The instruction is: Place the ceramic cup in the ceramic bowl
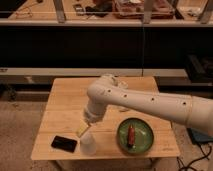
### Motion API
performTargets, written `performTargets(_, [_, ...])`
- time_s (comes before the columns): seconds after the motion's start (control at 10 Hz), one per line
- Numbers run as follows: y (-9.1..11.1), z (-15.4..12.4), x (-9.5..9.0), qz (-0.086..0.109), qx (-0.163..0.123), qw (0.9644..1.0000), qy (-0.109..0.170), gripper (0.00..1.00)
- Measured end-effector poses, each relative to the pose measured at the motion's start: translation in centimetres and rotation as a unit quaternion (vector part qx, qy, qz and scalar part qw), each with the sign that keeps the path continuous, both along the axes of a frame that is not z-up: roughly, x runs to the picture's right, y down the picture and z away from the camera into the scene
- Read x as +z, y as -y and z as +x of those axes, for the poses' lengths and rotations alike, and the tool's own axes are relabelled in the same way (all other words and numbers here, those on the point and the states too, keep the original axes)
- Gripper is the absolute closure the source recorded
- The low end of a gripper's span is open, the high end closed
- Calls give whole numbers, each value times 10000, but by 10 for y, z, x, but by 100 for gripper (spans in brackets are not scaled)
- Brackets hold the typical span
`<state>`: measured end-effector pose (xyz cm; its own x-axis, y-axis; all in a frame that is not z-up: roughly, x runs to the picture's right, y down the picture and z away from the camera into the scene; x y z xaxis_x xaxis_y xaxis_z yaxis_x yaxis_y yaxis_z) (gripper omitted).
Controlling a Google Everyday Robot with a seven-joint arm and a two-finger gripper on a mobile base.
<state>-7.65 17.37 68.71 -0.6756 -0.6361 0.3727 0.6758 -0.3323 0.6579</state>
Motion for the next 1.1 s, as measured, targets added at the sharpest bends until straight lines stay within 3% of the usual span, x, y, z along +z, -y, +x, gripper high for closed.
performTargets(0.5, [-22,-7,10,209,-483,9986,-33,20])
performTargets(0.8, [-39,-22,16,179,-602,9980,104,20])
performTargets(1.1, [-55,-17,24,132,-768,9969,-54,20])
